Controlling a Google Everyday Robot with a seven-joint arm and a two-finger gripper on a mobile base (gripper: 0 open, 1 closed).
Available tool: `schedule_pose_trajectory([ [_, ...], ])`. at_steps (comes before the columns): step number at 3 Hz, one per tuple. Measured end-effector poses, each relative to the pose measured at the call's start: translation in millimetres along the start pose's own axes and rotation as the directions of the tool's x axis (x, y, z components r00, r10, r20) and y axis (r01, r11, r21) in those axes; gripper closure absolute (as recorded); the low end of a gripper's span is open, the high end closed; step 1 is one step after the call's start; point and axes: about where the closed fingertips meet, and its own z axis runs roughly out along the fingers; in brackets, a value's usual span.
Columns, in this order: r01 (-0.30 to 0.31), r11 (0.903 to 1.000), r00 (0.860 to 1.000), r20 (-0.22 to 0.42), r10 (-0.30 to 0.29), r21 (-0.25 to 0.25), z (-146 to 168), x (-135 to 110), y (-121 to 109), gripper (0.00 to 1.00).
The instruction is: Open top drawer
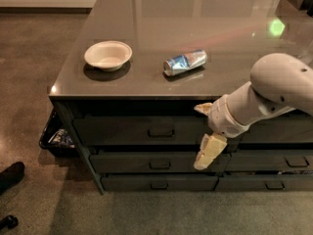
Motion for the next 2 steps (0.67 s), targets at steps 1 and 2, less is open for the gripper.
schedule_pose_trajectory([
  [1, 0.012, 0.9996, 0.999, 0.038, -0.013, 0.026, 27, 9, -6, 0.0],
  [2, 0.04, 0.9969, 0.997, 0.064, -0.045, 0.068, 53, 16, -16, 0.0],
])
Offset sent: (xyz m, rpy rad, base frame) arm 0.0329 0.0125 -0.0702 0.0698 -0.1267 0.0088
